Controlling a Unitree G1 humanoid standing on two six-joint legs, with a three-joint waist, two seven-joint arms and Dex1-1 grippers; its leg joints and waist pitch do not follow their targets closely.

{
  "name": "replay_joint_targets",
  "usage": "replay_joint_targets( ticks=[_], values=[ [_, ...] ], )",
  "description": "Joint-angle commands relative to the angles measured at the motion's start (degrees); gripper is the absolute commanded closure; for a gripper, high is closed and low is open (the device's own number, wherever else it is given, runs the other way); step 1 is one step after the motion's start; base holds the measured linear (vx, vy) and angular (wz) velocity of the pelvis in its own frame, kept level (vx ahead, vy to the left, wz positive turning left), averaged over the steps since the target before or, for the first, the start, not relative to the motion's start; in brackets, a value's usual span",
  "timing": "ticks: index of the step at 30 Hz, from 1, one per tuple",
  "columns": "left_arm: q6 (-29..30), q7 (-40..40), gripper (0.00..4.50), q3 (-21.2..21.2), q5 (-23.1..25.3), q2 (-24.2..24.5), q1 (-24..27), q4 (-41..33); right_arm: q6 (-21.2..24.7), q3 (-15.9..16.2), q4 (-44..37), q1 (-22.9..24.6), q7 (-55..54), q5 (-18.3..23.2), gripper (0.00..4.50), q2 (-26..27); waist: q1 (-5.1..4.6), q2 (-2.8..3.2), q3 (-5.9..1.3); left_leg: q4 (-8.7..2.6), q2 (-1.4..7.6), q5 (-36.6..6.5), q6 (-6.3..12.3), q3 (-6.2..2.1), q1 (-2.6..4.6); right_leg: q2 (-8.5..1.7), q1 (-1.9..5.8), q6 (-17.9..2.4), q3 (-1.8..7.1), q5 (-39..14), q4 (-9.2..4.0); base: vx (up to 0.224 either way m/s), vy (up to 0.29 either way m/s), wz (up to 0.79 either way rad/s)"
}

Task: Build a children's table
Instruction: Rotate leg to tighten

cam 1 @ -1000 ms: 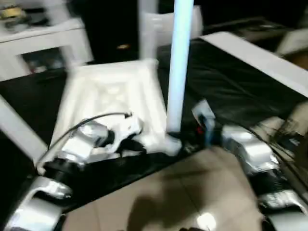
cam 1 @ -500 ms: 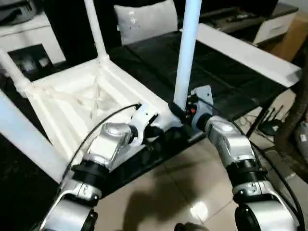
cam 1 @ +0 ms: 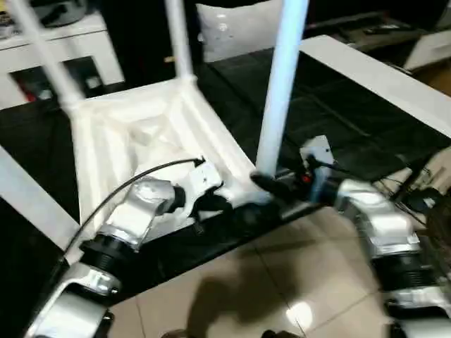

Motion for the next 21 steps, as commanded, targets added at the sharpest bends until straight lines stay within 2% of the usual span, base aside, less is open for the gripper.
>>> replay_joint_targets(
  ticks=[1,2,4,5,8,10,11,12,13,16,17,18,21],
  values=[
    [-4.2,-5.7,4.50,-3.6,0.6,1.0,-0.9,-0.1,-0.7,1.4,-1.4,0.4,5.4,0.8,0.18,-1.3,-0.16,-0.20,-4.42,-4.23,2.49,-7.6,5.36,0.35,0.31,-4.28,3.90,-4.3,4.36,-20.5,-4.48,0.000,0.000,0.00],
    [-5.3,-7.1,4.50,-4.1,0.7,1.7,-1.0,0.3,-0.4,1.7,-1.7,0.5,7.8,1.4,0.18,-2.3,0.31,-0.17,-4.56,-4.24,2.58,-6.9,5.50,0.37,0.14,-4.32,4.02,-4.4,4.42,-19.9,-4.28,0.000,0.000,0.00],
    [-6.0,-8.0,4.50,-4.4,0.6,2.1,-1.1,0.5,-0.5,1.9,-1.8,0.5,9.3,1.6,0.34,-2.9,0.58,-0.24,-4.64,-4.23,2.73,-6.3,5.47,0.36,0.13,-4.40,3.98,-4.9,4.48,-19.0,-4.06,0.000,0.000,0.00],
    [-7.6,-10.8,4.50,-5.3,0.5,3.3,-1.1,0.4,0.0,2.8,-1.9,0.5,13.7,2.3,0.34,-4.5,0.83,-0.21,-4.74,-4.16,2.76,-5.8,5.48,0.36,0.16,-4.37,4.00,-5.2,4.45,-18.4,-3.95,0.000,0.000,0.00],
    [-9.5,-14.5,4.50,-6.5,0.4,4.6,-1.2,0.0,0.8,4.4,-1.6,0.2,18.6,3.0,0.55,-6.3,1.27,-0.66,-4.77,-4.13,2.85,-4.7,6.25,0.47,-0.01,-4.37,4.04,-5.4,4.63,-17.7,-3.74,0.000,0.000,0.00],
    [-10.5,-15.9,4.50,-7.0,0.5,5.0,-1.6,0.3,0.4,5.6,-1.0,0.0,20.6,2.8,0.71,-6.9,1.61,-0.47,-4.75,-4.08,2.79,-4.7,6.20,0.58,0.03,-4.38,3.92,-5.4,4.66,-18.4,-3.75,0.000,0.000,0.00],
    [-11.2,-16.7,4.50,-7.3,0.5,5.1,-1.9,0.7,0.3,6.3,-0.4,-0.3,21.8,2.7,0.89,-7.2,1.78,-0.80,-4.74,-4.12,2.79,-5.0,5.97,0.65,0.16,-4.43,3.89,-5.3,4.62,-19.4,-3.89,0.000,0.000,0.00],
    [-11.3,-16.9,4.50,-7.4,0.5,5.1,-2.0,0.7,0.2,6.6,-0.1,-0.4,22.0,2.5,0.94,-7.1,1.87,-0.75,-4.65,-4.17,2.80,-5.5,5.74,0.73,0.16,-4.40,3.81,-5.1,4.62,-20.4,-4.00,0.000,0.000,0.00],
    [-11.9,-17.4,4.50,-7.5,0.5,5.2,-2.2,0.9,-0.2,7.0,0.8,-0.9,22.5,2.0,0.94,-6.9,1.90,-0.76,-4.65,-4.19,2.79,-5.6,5.56,0.70,0.16,-4.44,3.85,-4.9,4.58,-20.8,-4.05,0.000,0.000,0.00],
    [-12.7,-17.5,4.50,-7.7,0.7,4.9,-2.8,1.3,-1.3,7.8,2.5,-1.9,22.7,0.9,1.33,-6.1,1.89,-1.12,-4.50,-4.29,2.60,-6.4,4.76,0.87,0.15,-4.42,3.82,-4.0,4.56,-23.2,-4.32,0.000,0.000,0.00],
    [-12.8,-17.6,4.50,-7.7,0.7,4.7,-3.0,1.4,-1.0,8.1,2.5,-2.1,23.1,1.1,1.39,-5.8,1.73,-1.19,-4.33,-4.33,2.37,-7.2,4.54,1.03,0.14,-4.26,3.82,-3.3,4.54,-25.0,-4.56,0.000,0.000,0.00],
    [-12.8,-17.6,4.50,-7.7,0.7,4.6,-3.1,1.4,-0.6,8.3,2.4,-2.3,23.5,1.5,1.45,-5.6,1.83,-1.31,-4.39,-4.33,2.33,-7.5,4.43,1.18,0.44,-4.27,3.71,-2.8,4.66,-26.2,-4.66,0.000,0.000,0.00],
    [-13.0,-17.8,4.50,-7.7,0.6,4.5,-3.1,1.6,0.0,8.7,2.2,-2.4,24.6,2.0,1.69,-5.6,1.76,-1.33,-4.37,-4.39,2.33,-7.1,4.44,1.28,0.55,-4.16,3.55,-2.4,4.89,-26.8,-4.73,0.000,0.000,0.00]
  ],
)
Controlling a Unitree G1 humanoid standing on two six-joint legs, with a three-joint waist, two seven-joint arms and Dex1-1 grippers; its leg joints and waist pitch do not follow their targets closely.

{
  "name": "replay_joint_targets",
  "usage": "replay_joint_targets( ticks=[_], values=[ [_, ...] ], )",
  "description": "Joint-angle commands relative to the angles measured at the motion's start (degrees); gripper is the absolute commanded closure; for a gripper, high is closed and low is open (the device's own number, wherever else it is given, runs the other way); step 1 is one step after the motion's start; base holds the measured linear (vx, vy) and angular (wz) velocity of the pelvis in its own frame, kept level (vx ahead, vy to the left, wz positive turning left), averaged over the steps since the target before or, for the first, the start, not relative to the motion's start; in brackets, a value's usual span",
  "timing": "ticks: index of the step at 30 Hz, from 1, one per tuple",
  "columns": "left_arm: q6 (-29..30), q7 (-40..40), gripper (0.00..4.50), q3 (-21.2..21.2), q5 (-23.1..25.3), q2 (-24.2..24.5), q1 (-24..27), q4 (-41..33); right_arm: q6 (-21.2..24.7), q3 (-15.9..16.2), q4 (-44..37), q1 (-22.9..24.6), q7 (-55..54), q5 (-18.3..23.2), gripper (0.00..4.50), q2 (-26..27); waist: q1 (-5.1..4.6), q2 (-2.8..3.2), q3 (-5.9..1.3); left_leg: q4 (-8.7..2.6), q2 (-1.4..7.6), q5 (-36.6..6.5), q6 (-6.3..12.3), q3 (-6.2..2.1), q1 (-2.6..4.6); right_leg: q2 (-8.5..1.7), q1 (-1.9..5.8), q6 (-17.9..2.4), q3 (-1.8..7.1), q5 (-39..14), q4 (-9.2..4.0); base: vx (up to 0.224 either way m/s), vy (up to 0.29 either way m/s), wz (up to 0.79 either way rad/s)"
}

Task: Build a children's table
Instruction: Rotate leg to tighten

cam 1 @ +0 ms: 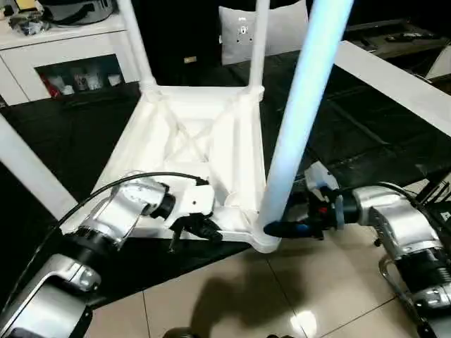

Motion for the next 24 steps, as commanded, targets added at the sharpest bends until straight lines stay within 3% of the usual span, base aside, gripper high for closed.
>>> replay_joint_targets(
  ticks=[1,5,10,12,15,18,19,21,22,23,24],
  values=[
    [-1.7,-2.5,4.50,-1.9,0.6,-0.4,-1.0,0.0,0.7,0.5,-0.7,-1.1,1.7,0.5,1.77,-0.4,-0.36,-1.09,-4.32,-4.34,2.32,-6.9,4.58,0.06,0.03,-4.19,3.50,-2.7,3.64,-26.6,-5.02,0.000,0.000,0.00],
    [-2.0,-2.8,4.50,-1.9,0.5,-0.3,-1.0,0.4,1.8,0.6,-0.6,-1.2,3.2,1.2,2.22,-0.7,-0.30,-1.01,-4.48,-4.36,2.42,-6.1,5.12,0.08,-0.02,-4.11,3.58,-3.7,3.83,-24.3,-4.57,0.000,0.000,0.00],
    [-0.6,-3.3,4.50,-1.6,-0.6,-0.2,-0.5,-0.2,2.9,0.3,-1.2,-1.0,3.6,2.1,2.44,-0.6,-0.21,-0.90,-4.52,-4.34,2.37,-5.7,5.00,0.16,-0.05,-4.13,3.64,-3.9,3.86,-24.0,-4.53,0.000,0.000,0.00],
    [5.0,-1.5,4.50,0.4,-2.5,-1.0,0.5,-2.1,4.7,-0.4,-2.6,-0.4,0.9,2.8,2.45,0.7,-0.27,-0.78,-4.51,-4.39,2.45,-5.7,4.70,0.13,-0.07,-4.10,3.72,-4.2,3.83,-23.6,-4.49,0.000,0.000,0.00],
    [8.6,0.4,4.50,1.9,-3.5,-1.8,0.9,-2.9,5.5,-1.1,-2.3,-0.7,-3.9,1.4,2.46,2.2,-0.55,-0.81,-4.31,-4.42,2.17,-6.2,4.16,0.14,-0.23,-4.09,3.80,-3.6,3.60,-25.3,-4.78,0.000,0.000,0.00],
    [13.5,3.7,4.50,3.4,-4.2,-2.7,2.1,-5.2,5.8,-2.5,0.8,-2.5,-14.0,-1.5,2.47,5.6,-1.34,-0.75,-3.93,-4.39,1.86,-8.2,3.04,0.19,0.09,-3.98,3.45,-2.0,3.17,-29.8,-5.64,0.000,0.000,0.00],
    [16.0,5.4,4.50,4.1,-4.6,-3.2,2.7,-6.4,5.7,-3.3,2.0,-3.4,-18.3,-2.4,2.48,7.4,-2.04,-0.96,-3.79,-4.33,1.51,-9.6,2.41,0.07,0.08,-3.89,3.64,-0.8,2.65,-32.1,-6.06,0.000,0.000,0.00],
    [20.2,8.8,4.50,5.6,-5.5,-4.4,3.6,-8.7,7.1,-4.6,3.7,-5.0,-26.2,-3.5,2.50,10.7,-4.09,-0.79,-3.63,-4.19,1.29,-11.6,1.52,-0.31,-0.26,-3.79,3.77,0.7,1.88,-34.1,-6.45,0.000,0.000,0.00],
    [20.2,8.8,4.50,5.6,-5.5,-4.4,3.6,-8.7,7.1,-4.6,3.7,-5.0,-26.2,-3.5,2.50,10.7,-4.64,-0.70,-3.68,-4.04,1.20,-12.3,1.46,-0.35,-0.11,-3.84,3.77,1.0,1.70,-34.6,-6.70,0.000,0.000,0.00],
    [22.2,10.7,4.50,6.6,-5.7,-5.3,3.8,-9.6,7.5,-5.0,4.6,-5.7,-29.8,-4.2,2.52,12.0,-5.58,-0.88,-3.67,-3.90,1.01,-12.8,1.99,-0.43,-0.42,-3.81,4.05,1.9,1.49,-34.8,-6.90,0.000,0.000,0.00],
    [24.4,13.0,4.50,7.8,-6.1,-6.5,4.1,-10.3,8.0,-5.8,6.0,-6.8,-34.3,-4.7,2.52,13.8,-5.84,-0.77,-3.78,-3.92,1.15,-12.7,2.04,-0.46,-0.33,-3.88,4.03,1.8,1.59,-34.3,-6.83,0.000,0.000,0.00]
  ],
)
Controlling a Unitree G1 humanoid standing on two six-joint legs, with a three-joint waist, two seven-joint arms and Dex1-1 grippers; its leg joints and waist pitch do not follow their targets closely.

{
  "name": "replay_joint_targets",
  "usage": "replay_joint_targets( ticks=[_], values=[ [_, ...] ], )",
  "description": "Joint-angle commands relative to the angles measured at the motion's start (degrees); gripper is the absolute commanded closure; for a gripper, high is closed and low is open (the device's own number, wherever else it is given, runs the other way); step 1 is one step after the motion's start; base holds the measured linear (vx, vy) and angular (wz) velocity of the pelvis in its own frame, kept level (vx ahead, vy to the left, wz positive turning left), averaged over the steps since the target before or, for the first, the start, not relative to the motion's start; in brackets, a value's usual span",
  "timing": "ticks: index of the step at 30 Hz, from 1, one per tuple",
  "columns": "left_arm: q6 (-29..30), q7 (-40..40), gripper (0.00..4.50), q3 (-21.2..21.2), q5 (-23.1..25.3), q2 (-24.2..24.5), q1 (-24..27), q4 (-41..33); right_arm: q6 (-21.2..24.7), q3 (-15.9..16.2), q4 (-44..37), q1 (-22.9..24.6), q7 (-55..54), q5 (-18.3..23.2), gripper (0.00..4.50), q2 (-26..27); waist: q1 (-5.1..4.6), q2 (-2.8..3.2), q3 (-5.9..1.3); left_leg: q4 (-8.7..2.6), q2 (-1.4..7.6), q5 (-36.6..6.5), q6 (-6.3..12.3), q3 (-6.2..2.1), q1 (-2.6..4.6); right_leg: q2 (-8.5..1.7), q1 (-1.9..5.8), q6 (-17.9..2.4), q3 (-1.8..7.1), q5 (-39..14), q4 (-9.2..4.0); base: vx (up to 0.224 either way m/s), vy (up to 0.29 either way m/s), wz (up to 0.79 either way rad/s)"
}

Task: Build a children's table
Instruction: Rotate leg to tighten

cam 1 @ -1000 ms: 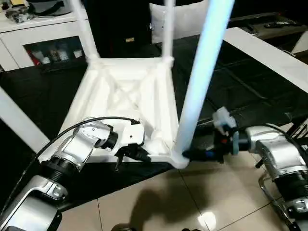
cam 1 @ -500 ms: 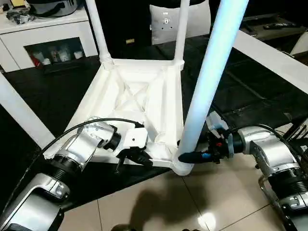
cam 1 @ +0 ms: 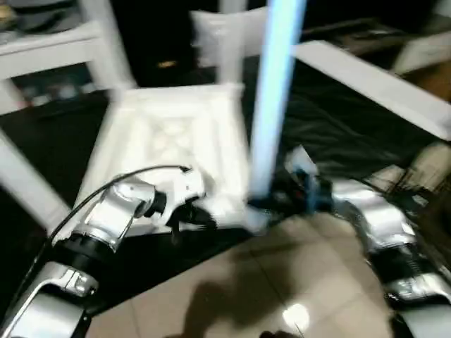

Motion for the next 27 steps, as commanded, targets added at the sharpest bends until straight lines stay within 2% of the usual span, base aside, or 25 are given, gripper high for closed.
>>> replay_joint_targets(
  ticks=[1,2,4,5,6,7,8,10,12,13,14,15,17,18,19,20,22,24,25,27],
  values=[
    [3.8,2.0,4.50,0.6,-4.2,-4.8,0.4,-4.5,1.4,-1.9,4.2,-4.1,-13.8,-2.1,2.52,4.5,-0.22,-0.66,-3.71,-3.74,1.00,-12.4,2.12,-0.58,-0.82,-3.95,3.81,1.1,1.67,-33.5,-6.35,0.000,0.000,0.00],
    [5.1,4.0,4.50,1.6,-4.4,-5.9,0.5,-4.8,1.4,-3.2,5.8,-5.3,-18.1,-2.1,2.52,6.0,-1.23,-0.56,-3.84,-3.58,0.78,-12.9,2.14,-0.67,-0.83,-3.82,3.85,1.2,1.36,-33.7,-6.64,0.000,0.000,0.00],
    [6.9,7.7,4.50,3.0,-4.6,-8.0,0.6,-5.6,0.8,-5.0,8.6,-7.1,-24.4,-1.9,2.52,8.3,-2.15,-0.34,-4.00,-3.68,0.99,-12.7,2.73,-0.83,-1.13,-4.00,4.18,0.9,1.37,-32.3,-6.52,0.000,0.000,0.00],
    [8.1,10.2,4.50,3.9,-4.6,-9.3,0.6,-6.0,-0.2,-5.9,9.8,-7.8,-27.0,-2.1,2.52,9.5,-2.50,-0.28,-3.96,-3.70,1.10,-12.6,2.80,-0.85,-0.99,-4.07,3.97,0.4,1.40,-31.6,-6.50,0.000,0.000,0.00],
    [9.0,12.2,4.50,4.6,-4.7,-10.4,0.6,-6.4,-1.5,-6.2,10.8,-8.2,-28.6,-2.5,2.52,10.3,-2.96,-0.25,-4.12,-3.71,1.24,-11.8,3.18,-0.81,-1.01,-4.15,3.97,-1.0,1.58,-29.3,-6.23,0.000,0.000,0.00],
    [10.2,14.9,4.50,5.3,-4.6,-11.9,0.7,-7.2,-3.4,-6.2,11.5,-8.5,-29.4,-3.1,2.18,11.3,-2.97,-0.35,-4.11,-3.77,1.24,-11.5,3.50,-0.78,-0.94,-4.14,3.86,-1.5,1.75,-28.5,-6.18,0.000,0.000,0.00],
    [10.7,17.0,4.50,5.7,-4.5,-13.3,0.8,-7.6,-4.7,-5.7,11.7,-8.4,-29.2,-3.6,1.97,12.0,-3.01,-0.45,-4.23,-3.80,1.42,-10.1,4.02,-0.71,-1.20,-4.22,3.95,-2.9,2.09,-26.1,-5.59,0.000,0.000,0.00],
    [10.5,18.1,4.50,5.7,-4.4,-14.2,0.8,-7.6,-5.1,-5.2,11.5,-8.1,-28.5,-3.7,1.77,12.3,-2.68,-0.48,-4.62,-3.75,1.45,-6.8,5.52,-0.68,-1.51,-4.22,4.28,-4.5,2.57,-21.9,-4.83,0.000,0.000,0.00],
    [10.8,19.1,4.50,5.8,-3.7,-14.8,0.7,-8.0,-4.8,-4.9,10.5,-7.3,-27.2,-3.6,1.55,12.5,-1.38,-0.31,-5.40,-3.30,1.97,0.6,8.07,-0.78,-1.61,-4.21,4.15,-7.7,3.29,-12.2,-2.93,0.054,-0.010,0.06],
    [10.8,19.1,4.50,5.6,-3.6,-14.7,0.6,-8.0,-4.9,-4.9,10.2,-7.0,-26.9,-3.6,1.47,12.5,-1.13,-0.41,-5.52,-3.14,2.03,2.7,8.94,-0.81,-1.86,-4.17,4.23,-8.5,3.39,-9.3,-2.38,0.056,-0.014,0.01],
    [10.6,19.2,4.50,5.5,-3.1,-14.5,0.4,-7.9,-5.3,-4.8,9.6,-6.5,-26.4,-3.4,1.41,12.2,-0.87,-0.63,-5.71,-2.79,1.74,6.5,10.72,-0.83,-2.33,-4.06,4.40,-9.4,3.51,-4.7,-1.47,0.000,0.000,0.00],
    [10.4,19.4,4.50,5.5,-2.9,-14.3,0.3,-7.8,-5.8,-4.8,9.2,-6.1,-26.1,-3.3,1.32,12.0,-0.25,-0.77,-5.55,-2.56,1.44,7.2,11.90,-0.50,-2.26,-3.99,3.99,-10.1,3.80,-3.3,-1.34,0.000,0.000,0.00],
    [9.7,19.5,4.50,5.4,-2.1,-13.4,0.0,-7.2,-8.0,-5.1,8.5,-5.0,-24.2,-2.9,1.11,10.8,0.53,-0.52,-5.53,-2.58,1.35,6.2,12.39,-0.22,-2.18,-4.08,4.07,-10.1,3.77,-5.0,-1.56,0.000,0.000,0.00],
    [9.2,19.3,4.50,5.2,-1.9,-12.9,-0.1,-7.0,-8.7,-5.3,8.2,-4.6,-23.3,-2.7,0.96,10.2,0.91,-0.45,-5.44,-2.62,1.43,5.2,12.18,-0.11,-2.06,-3.97,3.85,-9.7,3.78,-7.0,-1.84,0.000,0.000,0.00],
    [8.4,18.6,4.50,5.0,-1.7,-12.0,-0.2,-6.5,-9.8,-5.7,7.0,-3.4,-21.1,-2.0,0.96,8.9,0.97,-0.55,-5.39,-2.62,1.39,4.9,12.04,-0.08,-2.21,-3.84,3.94,-9.4,3.77,-7.7,-1.82,0.000,0.000,0.00],
    [7.8,18.1,4.50,4.8,-1.5,-11.3,-0.3,-6.2,-10.3,-6.0,6.0,-2.7,-19.6,-1.6,0.88,7.9,1.49,-0.47,-5.24,-2.74,1.58,3.6,11.67,0.08,-1.79,-3.79,3.57,-8.7,3.84,-9.7,-2.19,0.000,0.000,0.00],
    [6.5,17.0,4.50,4.2,-1.2,-10.4,-0.4,-5.5,-10.7,-5.9,4.7,-1.7,-17.3,-1.3,0.66,6.4,2.07,-0.52,-5.01,-3.00,1.68,1.2,10.14,0.14,-1.67,-3.69,3.57,-7.0,3.79,-14.5,-2.78,0.000,0.000,0.00],
    [4.7,15.5,4.50,3.5,-0.7,-9.1,-0.5,-4.6,-10.8,-5.6,2.8,-0.4,-14.0,-1.0,0.51,4.3,2.46,-0.51,-4.83,-3.17,1.69,-0.5,9.48,0.21,-1.37,-3.58,3.37,-6.3,3.78,-16.8,-3.26,0.000,0.000,0.00],
    [3.3,14.2,4.50,2.8,-0.3,-8.0,-0.7,-3.8,-10.8,-5.1,1.2,0.7,-11.0,-0.6,0.43,2.4,2.70,-0.10,-4.77,-3.22,1.65,-1.9,8.87,0.21,-1.30,-3.49,3.33,-5.6,3.80,-18.0,-3.56,0.000,0.000,0.00],
    [2.6,13.5,4.50,2.5,-0.1,-7.4,-0.8,-3.4,-10.9,-4.9,0.3,1.3,-9.4,-0.4,0.22,1.4,2.96,-0.26,-4.61,-3.44,1.69,-4.0,7.91,0.24,-1.11,-3.42,3.24,-4.6,3.83,-19.8,-3.81,0.000,0.000,0.00]
  ],
)
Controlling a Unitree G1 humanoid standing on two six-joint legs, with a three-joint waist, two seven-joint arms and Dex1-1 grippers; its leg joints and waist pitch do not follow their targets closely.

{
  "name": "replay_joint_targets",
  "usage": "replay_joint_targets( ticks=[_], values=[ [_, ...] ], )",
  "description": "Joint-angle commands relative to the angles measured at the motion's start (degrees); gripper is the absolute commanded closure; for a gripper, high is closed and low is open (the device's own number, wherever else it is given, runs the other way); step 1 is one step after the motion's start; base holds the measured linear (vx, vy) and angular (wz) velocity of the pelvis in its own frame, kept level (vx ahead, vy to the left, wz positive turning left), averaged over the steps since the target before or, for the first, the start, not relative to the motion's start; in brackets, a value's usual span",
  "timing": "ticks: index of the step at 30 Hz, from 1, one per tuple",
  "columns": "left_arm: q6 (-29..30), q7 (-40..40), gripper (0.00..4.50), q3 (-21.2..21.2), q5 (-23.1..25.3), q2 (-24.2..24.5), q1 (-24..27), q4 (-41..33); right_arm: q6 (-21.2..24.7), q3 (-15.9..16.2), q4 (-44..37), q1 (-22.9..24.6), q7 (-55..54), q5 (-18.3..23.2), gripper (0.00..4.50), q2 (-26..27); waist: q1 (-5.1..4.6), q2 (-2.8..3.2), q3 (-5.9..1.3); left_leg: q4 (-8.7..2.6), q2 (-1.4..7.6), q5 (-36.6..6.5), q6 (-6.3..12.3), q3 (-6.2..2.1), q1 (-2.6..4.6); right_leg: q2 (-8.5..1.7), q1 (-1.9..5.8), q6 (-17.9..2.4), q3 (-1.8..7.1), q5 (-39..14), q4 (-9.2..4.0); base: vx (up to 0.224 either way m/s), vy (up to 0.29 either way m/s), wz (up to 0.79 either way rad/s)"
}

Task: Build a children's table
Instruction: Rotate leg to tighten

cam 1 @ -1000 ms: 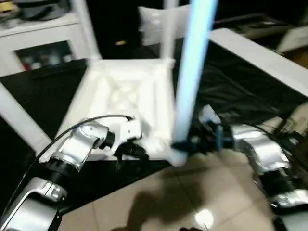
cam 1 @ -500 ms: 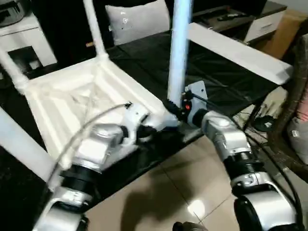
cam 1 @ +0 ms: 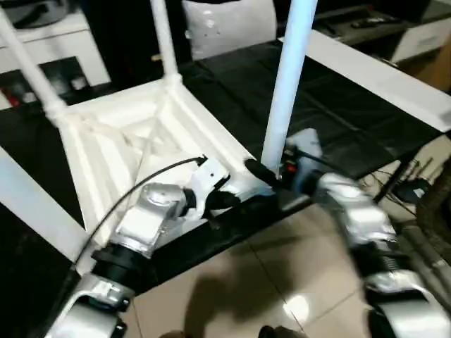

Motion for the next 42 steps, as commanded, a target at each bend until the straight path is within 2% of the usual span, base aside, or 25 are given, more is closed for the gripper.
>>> replay_joint_targets(
  ticks=[1,2,6,12,15,17,18,21,25,26,27,28,29,31,32,33,34,35,36,37,38,39,40,41,42],
  values=[
    [-3.1,-2.0,4.50,-0.4,0.6,1.1,-2.0,0.0,-0.6,0.9,-2.7,0.8,3.4,0.7,0.16,-1.2,0.29,-0.30,-4.60,-3.69,1.41,-4.3,7.15,-0.06,0.05,-3.48,5.10,-4.0,3.42,-20.7,-4.75,0.000,0.000,0.00],
    [-4.9,-3.6,4.50,-1.5,1.1,2.5,-2.3,1.0,-0.1,1.1,-4.4,1.9,6.0,1.4,0.13,-3.0,0.51,-0.62,-4.52,-3.77,1.25,-5.2,6.52,0.08,0.09,-3.44,5.10,-3.1,3.37,-22.6,-5.10,0.000,0.000,0.00],
    [-7.6,-5.2,4.50,-2.7,2.4,4.6,-3.4,3.8,1.7,0.8,-8.1,4.4,9.9,2.9,0.05,-6.0,0.91,-0.46,-4.44,-3.89,1.27,-6.3,6.09,0.09,0.47,-3.44,5.02,-1.8,3.27,-24.8,-5.60,0.000,0.000,0.00],
    [-14.4,-10.8,4.50,-4.3,2.4,8.1,-4.6,6.9,3.8,0.6,-14.3,9.5,12.7,4.2,0.05,-9.6,1.10,-0.51,-4.61,-4.06,1.42,-5.4,5.76,-0.18,0.27,-3.65,5.28,-2.1,3.26,-23.1,-5.29,0.000,0.000,0.00],
    [-17.2,-7.2,4.50,-4.3,4.8,9.0,-6.3,12.1,5.7,-0.5,-16.9,11.8,9.7,4.4,0.05,-9.5,1.38,-0.46,-4.73,-3.96,1.37,-4.6,5.84,-0.12,0.27,-3.59,5.21,-2.5,3.27,-21.9,-5.20,0.000,0.000,0.00],
    [-18.7,-5.0,4.50,-4.2,5.9,9.2,-7.3,14.9,7.0,-1.1,-17.8,12.5,8.0,4.3,0.05,-9.4,1.51,-0.43,-4.57,-3.96,1.11,-4.9,5.45,-0.12,0.29,-3.39,5.16,-1.7,3.06,-23.4,-5.60,0.000,0.000,0.00],
    [-21.1,-3.1,4.50,-2.3,5.3,9.4,-8.4,18.1,10.6,-2.8,-20.1,14.4,4.3,5.4,0.05,-8.2,1.56,-0.45,-4.45,-3.96,1.00,-5.6,4.79,-0.09,0.31,-3.36,5.15,-0.8,2.91,-24.8,-5.82,0.000,0.000,0.00],
    [-22.0,-3.9,4.07,-0.4,3.5,10.2,-7.8,17.3,12.3,-4.3,-22.1,16.1,0.7,6.3,0.00,-6.2,1.49,-0.64,-4.44,-4.15,0.87,-6.5,3.62,-0.14,0.20,-3.62,5.32,1.2,2.60,-27.4,-6.27,0.000,0.000,0.00],
    [-22.2,-4.8,3.70,4.0,-1.4,10.3,-4.8,11.6,13.2,-5.5,-27.1,19.5,-3.8,8.1,0.00,-3.1,0.76,-0.22,-4.58,-4.18,1.29,-6.4,3.50,-0.37,0.18,-3.96,5.16,0.2,2.74,-25.3,-5.95,0.000,0.000,0.00],
    [-18.8,-4.1,3.60,8.0,-6.4,9.1,-1.6,5.2,12.7,-4.7,-29.9,21.3,-9.0,4.9,0.00,-1.1,0.59,0.84,-4.55,-4.31,1.71,-6.2,2.70,-0.48,0.27,-4.18,5.08,-1.3,2.90,-23.7,-5.52,0.000,0.000,0.00],
    [-17.3,-3.8,3.55,9.1,-7.8,8.7,-0.3,2.8,14.1,-4.3,-31.1,21.8,-10.1,4.5,0.00,-0.7,0.39,0.35,-4.55,-4.52,1.91,-5.7,2.48,-0.48,0.05,-4.10,5.27,-1.8,2.96,-22.7,-5.44,0.000,0.000,0.00],
    [-14.5,-2.4,3.49,10.8,-9.9,7.7,2.3,-1.6,17.3,-3.6,-33.3,22.8,-11.9,3.7,0.00,-0.3,0.46,0.69,-4.42,-4.44,1.68,-6.3,2.72,-0.35,0.39,-3.78,4.96,-2.4,2.97,-22.5,-5.62,0.000,0.000,0.00],
    [-12.2,0.1,3.27,11.9,-11.3,6.6,5.0,-5.3,19.8,-3.1,-35.8,24.1,-13.4,3.5,0.00,0.2,0.38,0.63,-4.52,-4.51,1.91,-6.0,2.60,-0.44,0.25,-3.83,5.30,-3.0,3.07,-21.2,-5.14,0.000,0.000,0.00],
    [-10.8,3.1,3.18,12.8,-12.2,4.9,7.7,-8.5,20.2,-2.7,-38.2,25.7,-13.6,4.0,0.00,0.5,0.37,0.46,-4.24,-4.47,1.50,-7.2,3.51,-0.12,0.35,-3.48,4.99,-2.2,2.97,-23.3,-5.74,0.000,0.000,0.00],
    [-10.3,4.7,3.12,13.5,-13.2,3.6,9.5,-10.6,19.7,-2.3,-39.3,26.6,-13.6,4.0,0.00,0.5,0.34,-0.03,-4.13,-4.37,1.17,-8.3,3.82,0.12,0.41,-3.49,4.93,-1.0,2.76,-26.3,-6.31,0.000,0.000,0.00],
    [-10.2,4.8,3.12,13.6,-13.2,3.5,9.7,-10.8,19.6,-2.3,-39.4,26.7,-13.6,4.0,0.00,0.5,0.42,0.29,-3.95,-4.34,0.98,-9.0,3.85,0.16,0.48,-3.47,4.79,0.6,2.53,-29.1,-6.81,0.000,0.000,0.00],
    [-9.5,7.3,2.82,14.1,-13.5,1.8,12.2,-13.6,18.4,-1.5,-40.2,27.4,-14.1,3.1,0.00,0.6,0.42,0.29,-3.95,-4.34,0.98,-9.0,3.85,0.16,0.48,-3.47,4.79,0.6,2.53,-29.1,-6.81,0.000,0.000,0.00],
    [-9.4,11.3,2.75,14.7,-13.5,-1.1,15.4,-17.1,17.4,-1.0,-40.4,27.6,-16.5,0.8,0.00,1.2,-0.10,0.41,-3.68,-4.38,1.14,-10.9,3.19,0.01,0.43,-3.32,4.74,2.5,2.02,-31.8,-7.24,0.000,0.000,0.00],
    [-8.6,17.9,2.75,15.8,-13.0,-5.6,18.9,-21.1,16.1,-0.5,-40.5,27.8,-18.9,-1.2,0.00,1.9,0.00,-1.07,-3.19,-5.15,0.68,-13.9,3.66,-2.40,-2.59,-4.84,7.31,3.1,-0.88,-32.6,-5.95,0.000,0.000,0.00],
    [-8.3,19.9,2.67,16.2,-12.9,-7.0,19.7,-22.0,15.7,-0.5,-40.4,27.8,-19.3,-1.6,0.00,2.1,-0.45,1.07,-3.46,-6.19,1.83,-15.7,3.96,-3.68,-2.49,-4.07,7.75,2.8,-1.43,-30.7,-6.05,-0.014,0.000,0.28],
    [-7.3,21.8,2.54,16.6,-12.8,-8.3,20.4,-23.0,15.8,-0.3,-40.7,27.8,-19.6,-1.8,0.00,2.1,-0.88,1.58,-3.42,-7.11,3.61,-19.6,3.73,-5.36,-1.99,-3.73,7.43,2.9,-0.86,-27.6,-5.01,-0.015,-0.045,0.53],
    [-5.4,26.0,2.41,17.2,-12.4,-11.3,21.7,-24.2,14.8,0.3,-40.5,27.8,-19.3,-2.4,0.00,1.6,-2.07,1.16,-3.01,-9.98,6.86,-28.1,4.51,-9.29,-2.39,-2.84,7.66,2.1,1.53,-20.6,-0.22,-0.015,-0.045,0.53],
    [-3.8,28.3,2.41,17.3,-12.3,-12.7,22.6,-25.1,14.6,0.8,-40.7,27.8,-19.2,-2.7,0.00,1.2,-2.57,0.86,-2.35,-10.33,5.95,-33.4,3.88,-10.52,-2.02,-2.99,7.10,-0.6,3.54,-16.0,1.29,-0.013,-0.089,0.60],
    [-2.7,30.2,2.32,16.7,-11.5,-13.7,23.7,-25.5,14.2,1.3,-40.3,28.0,-19.2,-3.3,0.00,0.8,-1.92,-1.42,-1.98,-7.81,2.24,-34.0,0.86,-8.66,-2.13,-3.88,6.56,-1.7,4.27,-25.0,-1.77,0.014,-0.128,0.79],
    [-2.3,30.8,2.32,15.5,-10.7,-13.8,25.2,-26.6,14.1,1.6,-40.1,28.1,-19.4,-3.7,0.00,0.6,-1.81,-2.36,-1.77,-5.07,-1.08,-28.7,-0.36,-6.82,-1.09,-5.41,5.49,-0.6,3.28,-36.8,-5.20,0.014,-0.128,0.79]
  ],
)
